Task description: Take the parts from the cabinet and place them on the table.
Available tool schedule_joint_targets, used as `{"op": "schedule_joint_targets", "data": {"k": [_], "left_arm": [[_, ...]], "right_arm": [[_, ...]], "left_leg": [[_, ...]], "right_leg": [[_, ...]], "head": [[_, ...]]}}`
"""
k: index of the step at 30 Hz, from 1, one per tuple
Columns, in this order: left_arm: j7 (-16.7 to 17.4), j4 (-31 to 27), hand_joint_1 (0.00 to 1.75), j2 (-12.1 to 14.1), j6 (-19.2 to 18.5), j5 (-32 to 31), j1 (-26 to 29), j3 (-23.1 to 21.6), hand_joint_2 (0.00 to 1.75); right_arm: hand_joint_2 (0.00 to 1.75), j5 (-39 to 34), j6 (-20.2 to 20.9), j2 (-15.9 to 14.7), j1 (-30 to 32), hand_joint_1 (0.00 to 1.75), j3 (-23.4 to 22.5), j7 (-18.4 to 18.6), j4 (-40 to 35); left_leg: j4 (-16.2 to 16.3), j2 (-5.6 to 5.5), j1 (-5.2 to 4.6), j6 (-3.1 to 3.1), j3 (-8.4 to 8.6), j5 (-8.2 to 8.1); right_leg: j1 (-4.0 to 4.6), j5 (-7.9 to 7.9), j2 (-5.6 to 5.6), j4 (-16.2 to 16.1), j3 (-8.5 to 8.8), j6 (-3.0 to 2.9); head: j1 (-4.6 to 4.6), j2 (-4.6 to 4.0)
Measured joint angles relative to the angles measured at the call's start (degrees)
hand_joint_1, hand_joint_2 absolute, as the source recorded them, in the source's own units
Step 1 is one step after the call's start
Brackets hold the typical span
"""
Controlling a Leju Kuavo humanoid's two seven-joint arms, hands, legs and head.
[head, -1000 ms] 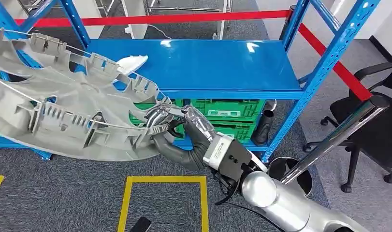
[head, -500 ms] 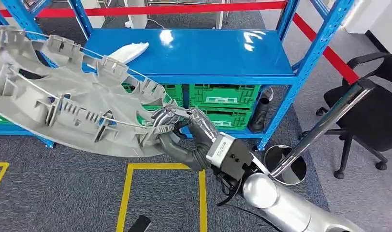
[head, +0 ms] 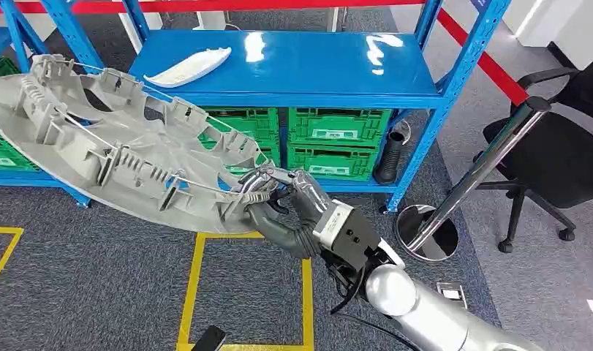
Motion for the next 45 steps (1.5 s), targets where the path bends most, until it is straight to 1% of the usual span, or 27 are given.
{"op": "schedule_joint_targets", "data": {"k": [2,4,5,6,7,9,10,12,15,16,18,20,21,22,24,25,27,31,33,35,36,38,40,41,42,43,45], "left_arm": [[0.07,-0.02,0.0,0.02,0.0,0.07,-0.03,-0.11,1.75],[0.07,-0.04,0.0,0.04,0.0,0.09,-0.15,-0.18,1.75],[0.07,-0.04,0.0,0.07,0.0,0.13,-0.17,-0.22,1.75],[0.07,-0.04,0.0,0.11,0.0,0.13,-0.18,-0.26,1.75],[0.07,-0.04,0.0,0.17,0.02,0.15,-0.18,-0.31,1.75],[0.04,-0.04,0.0,0.22,0.04,0.15,-0.18,-0.35,1.75],[-0.02,-0.04,0.0,0.22,0.09,0.15,-0.19,-0.35,1.75],[-0.09,-0.22,0.0,0.2,0.18,0.2,-0.21,-0.37,1.75],[-0.31,-0.22,0.0,0.24,0.26,0.33,-0.18,-0.42,1.75],[-0.33,-0.22,0.0,0.39,0.28,0.35,-0.03,-0.42,1.75],[-0.37,-0.24,0.0,0.37,0.28,0.37,0.32,-0.48,1.75],[-0.37,-0.24,0.0,0.42,0.28,0.39,0.31,-0.57,1.75],[-0.37,-0.24,0.0,0.42,0.28,0.39,0.31,-0.61,1.75],[-0.37,-0.24,0.0,0.42,0.31,0.39,0.33,-0.63,1.75],[-0.37,-0.24,0.0,0.5,0.33,0.39,0.34,-0.68,1.75],[-0.37,-0.24,0.0,0.5,0.33,0.39,0.3,-0.68,1.75],[-0.42,-0.28,0.0,0.48,0.33,0.39,0.12,-0.68,1.75],[-0.39,-0.33,0.0,0.46,0.33,0.39,0.38,-0.79,1.75],[-0.39,-0.33,0.0,0.46,0.35,0.48,0.29,-0.81,1.75],[-0.39,-0.33,0.0,0.48,0.35,0.48,0.23,-0.81,1.75],[-0.39,-0.33,0.0,0.48,0.33,0.48,0.23,-0.81,1.75],[-0.39,-0.33,0.0,0.48,0.35,0.48,0.26,-0.83,1.75],[-0.39,-0.33,0.0,0.5,0.33,0.46,0.25,-0.83,1.75],[-0.39,-0.33,0.0,0.48,0.33,0.44,0.24,-0.83,1.75],[-0.39,-0.35,0.0,0.46,0.33,0.39,0.22,-0.83,1.75],[-0.39,-0.35,0.0,0.46,0.33,0.33,0.21,-0.83,1.75],[-0.39,-0.35,0.0,0.46,0.33,0.33,0.13,-0.83,1.75]], "right_arm": [[1.75,0.0,-0.07,-0.22,0.42,1.75,-0.28,-0.15,0.18],[1.75,0.0,-0.15,-0.33,0.67,1.75,-0.44,-0.2,0.33],[1.75,0.0,-0.17,-0.39,0.8,1.75,-0.46,-0.2,0.42],[1.75,0.0,-0.2,-0.46,1.02,1.75,-0.5,-0.2,0.48],[1.75,0.0,-0.22,-0.5,1.26,1.75,-0.52,-0.2,0.57],[1.75,0.0,-0.33,-0.55,1.34,1.75,-0.57,-0.2,0.66],[1.75,0.0,-0.35,-0.55,1.33,1.75,-0.61,-0.2,0.66],[1.75,0.0,-0.35,-0.52,1.33,1.75,-0.68,-0.24,0.61],[1.75,0.0,-0.46,-0.55,1.47,1.75,-0.72,-0.28,0.63],[1.75,0.0,-0.5,-0.55,1.52,1.75,-0.72,-0.28,0.68],[1.75,0.0,-0.52,-0.5,1.56,1.75,-0.72,-0.33,0.66],[1.75,0.04,-0.57,-0.48,1.65,1.75,-0.72,-0.31,0.66],[1.75,0.11,-0.59,-0.48,1.75,1.75,-0.72,-0.31,0.66],[1.75,0.11,-0.59,-0.48,1.9,1.75,-0.72,-0.31,0.66],[1.75,0.11,-0.59,-0.48,2.08,1.75,-0.7,-0.31,0.66],[1.75,0.11,-0.59,-0.48,2.12,1.75,-0.72,-0.28,0.66],[1.75,0.11,-0.61,-0.5,2.19,1.75,-0.83,-0.28,0.61],[1.75,0.13,-0.61,-0.55,2.38,1.75,-0.92,-0.28,0.61],[1.75,0.13,-0.61,-0.63,2.42,1.75,-0.98,-0.28,0.61],[1.75,0.13,-0.61,-0.66,2.52,1.75,-0.98,-0.28,0.61],[1.75,0.13,-0.61,-0.68,2.61,1.75,-0.98,-0.28,0.61],[1.75,0.13,-0.61,-0.72,2.75,1.75,-0.96,-0.28,0.63],[1.75,0.13,-0.61,-0.76,2.77,1.75,-0.98,-0.28,0.63],[1.75,0.13,-0.59,-0.76,2.76,1.75,-0.98,-0.31,0.61],[1.75,0.13,-0.57,-0.76,2.72,1.75,-0.98,-0.35,0.57],[1.75,0.13,-0.5,-0.76,2.7,1.75,-1.0,-0.5,0.46],[1.75,0.13,-0.39,-0.76,2.71,1.75,-0.98,-1.03,0.46]], "left_leg": [[-0.13,0.44,0.28,1.03,-1.21,1.3],[0.07,0.46,0.06,1.44,-2.95,2.66],[0.2,0.48,-0.09,1.5,-3.85,3.35],[0.36,0.51,-0.21,1.56,-4.57,3.96],[0.62,0.56,-0.35,1.55,-5.8,4.66],[1.29,0.56,-0.58,1.46,-8.06,5.77],[1.66,0.54,-0.64,1.34,-8.89,6.25],[2.08,0.53,-0.83,0.83,-9.97,7.19],[1.42,0.51,-0.09,-0.32,-10.7,9.34],[1.63,0.31,0.04,-0.56,-11.21,8.67],[5.52,0.19,0.03,-1.23,-12.13,2.14],[14.45,0.2,0.27,-1.73,-13.68,-3.73],[17.98,0.2,0.32,-1.9,-13.88,-4.33],[19.15,0.2,0.41,-2.04,-13.27,-3.04],[15.76,0.2,0.57,-2.19,-9.26,1.57],[10.97,0.19,0.62,-2.28,-5.53,2.67],[0.68,-0.01,0.51,-1.97,1.42,-1.06],[-0.36,0.15,0.28,0.09,0.15,0.05],[-0.27,0.46,0.3,0.99,-1.19,1.41],[-0.16,0.48,0.09,1.24,-3.16,2.99],[-0.03,0.54,-0.04,1.31,-4.06,3.74],[0.35,0.65,-0.26,1.28,-6.37,5.19],[0.74,0.65,-0.49,1.14,-8.42,6.44],[0.99,0.64,-0.54,0.99,-9.04,6.91],[1.27,0.62,-0.78,0.68,-9.56,7.29],[1.38,0.62,-0.74,0.41,-9.87,7.91],[0.92,0.67,-0.11,-0.27,-10.53,9.42]], "right_leg": [[-0.19,-4.44,0.38,2.24,-1.02,0.56],[-0.29,-11.65,0.39,10.11,-2.57,0.81],[-0.29,-13.44,0.39,14.14,-3.19,0.88],[-0.28,-13.39,0.39,16.98,-3.32,0.88],[-0.27,-11.54,0.4,17.62,-2.42,0.76],[-0.21,-7.25,0.4,12.47,2.14,0.18],[-0.09,-6.79,0.42,7.94,5.46,-0.26],[0.22,-10.08,0.45,-1.14,10.84,-0.81],[1.01,-8.63,0.57,-1.81,9.9,-1.38],[0.25,-7.69,0.26,-2.38,9.52,-1.93],[0.26,-6.33,0.22,-2.23,7.97,-2.56],[0.27,-5.11,0.09,-1.8,6.1,-2.62],[0.26,-4.48,0.0,-1.54,5.07,-2.55],[0.23,-3.89,-0.06,-1.29,4.06,-2.49],[0.07,-2.68,-0.1,-0.64,1.84,-2.15],[-0.06,-2.07,-0.06,-0.2,0.67,-1.86],[0.16,-1.31,0.02,0.63,-0.38,-1.2],[-0.08,1.0,0.09,-0.01,-0.78,0.18],[-0.28,-4.87,0.29,3.0,-1.81,0.61],[-0.28,-12.1,0.31,11.47,-3.2,0.85],[-0.28,-13.46,0.32,15.58,-3.67,0.89],[-0.27,-10.53,0.34,18.2,-2.42,0.73],[-0.23,-6.66,0.37,12.4,2.7,0.11],[-0.11,-6.94,0.42,6.98,6.75,-0.39],[0.26,-9.24,0.41,1.1,10.81,-0.76],[0.27,-10.86,0.45,-2.86,12.92,-0.83],[0.93,-10.06,0.54,-2.75,11.92,-1.07]], "head": [[0.24,0.0],[0.5,0.0],[0.5,0.0],[0.5,0.0],[0.55,0.0],[0.57,0.0],[0.57,0.0],[0.44,0.0],[0.52,0.0],[0.68,0.0],[0.24,0.0],[-0.04,0.0],[0.0,0.0],[-0.04,0.0],[-0.02,0.0],[-0.02,0.0],[-0.13,0.0],[0.04,0.0],[0.37,0.0],[0.52,0.0],[0.55,0.0],[0.63,0.0],[0.63,0.0],[0.61,0.0],[0.63,0.0],[0.48,0.0],[0.61,0.0]]}}
